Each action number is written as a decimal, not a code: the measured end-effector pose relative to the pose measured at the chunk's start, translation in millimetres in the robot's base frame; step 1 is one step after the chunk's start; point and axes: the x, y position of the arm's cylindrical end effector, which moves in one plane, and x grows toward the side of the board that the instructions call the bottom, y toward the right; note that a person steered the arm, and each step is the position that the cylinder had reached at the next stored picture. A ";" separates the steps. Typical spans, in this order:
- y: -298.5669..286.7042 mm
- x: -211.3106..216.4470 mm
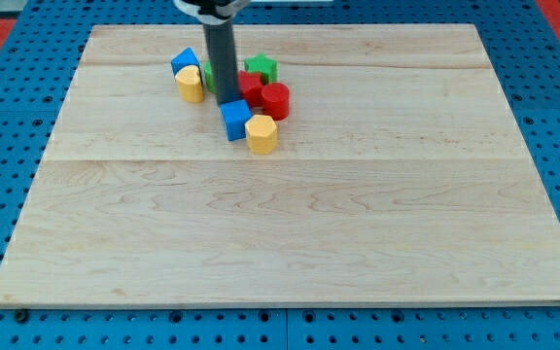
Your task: Push the red blocks to the right
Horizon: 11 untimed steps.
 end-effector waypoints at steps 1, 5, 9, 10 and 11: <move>-31.1 0.0; -118.2 -48.2; 130.5 -10.0; 112.1 -26.6; 60.2 -35.0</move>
